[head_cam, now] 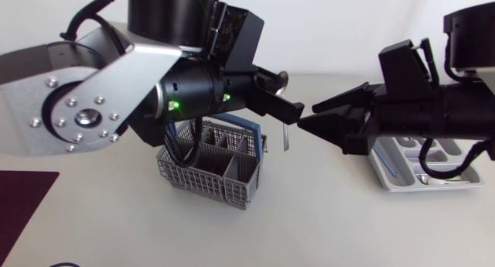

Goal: Sort the cutlery from the basket into the organizer compartments.

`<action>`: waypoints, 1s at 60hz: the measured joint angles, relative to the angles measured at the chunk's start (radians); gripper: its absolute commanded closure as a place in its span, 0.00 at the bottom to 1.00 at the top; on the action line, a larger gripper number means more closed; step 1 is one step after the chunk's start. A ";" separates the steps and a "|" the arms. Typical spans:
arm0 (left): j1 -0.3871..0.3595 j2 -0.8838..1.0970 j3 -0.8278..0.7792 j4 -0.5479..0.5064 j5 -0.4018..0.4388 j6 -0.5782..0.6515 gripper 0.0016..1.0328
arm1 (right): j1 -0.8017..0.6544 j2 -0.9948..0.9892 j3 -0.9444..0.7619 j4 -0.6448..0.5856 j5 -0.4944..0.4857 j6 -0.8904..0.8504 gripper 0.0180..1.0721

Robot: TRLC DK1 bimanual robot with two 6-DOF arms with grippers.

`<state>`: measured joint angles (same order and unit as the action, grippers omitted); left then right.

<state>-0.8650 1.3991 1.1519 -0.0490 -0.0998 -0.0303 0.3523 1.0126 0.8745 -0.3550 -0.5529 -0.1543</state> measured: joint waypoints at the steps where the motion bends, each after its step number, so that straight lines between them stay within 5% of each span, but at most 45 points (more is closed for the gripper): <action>1: 0.000 0.003 0.003 -0.001 0.007 -0.002 0.97 | 0.004 0.015 0.007 0.004 0.000 0.003 0.41; 24: 0.002 0.016 0.027 -0.017 0.029 -0.031 0.97 | 0.054 0.134 0.082 0.045 0.031 0.051 0.58; 44: 0.016 0.023 0.029 -0.022 0.044 -0.049 0.97 | 0.079 0.153 0.082 0.048 0.060 0.054 0.95; 54: 0.018 0.023 0.029 -0.022 0.044 -0.049 0.76 | 0.085 0.153 0.082 0.048 0.060 0.054 0.95; 60: 0.021 0.023 0.029 -0.021 0.044 -0.049 0.44 | 0.085 0.153 0.082 0.045 0.058 0.054 0.95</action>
<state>-0.8440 1.4223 1.1812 -0.0704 -0.0559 -0.0795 0.4374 1.1652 0.9566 -0.3103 -0.4946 -0.1001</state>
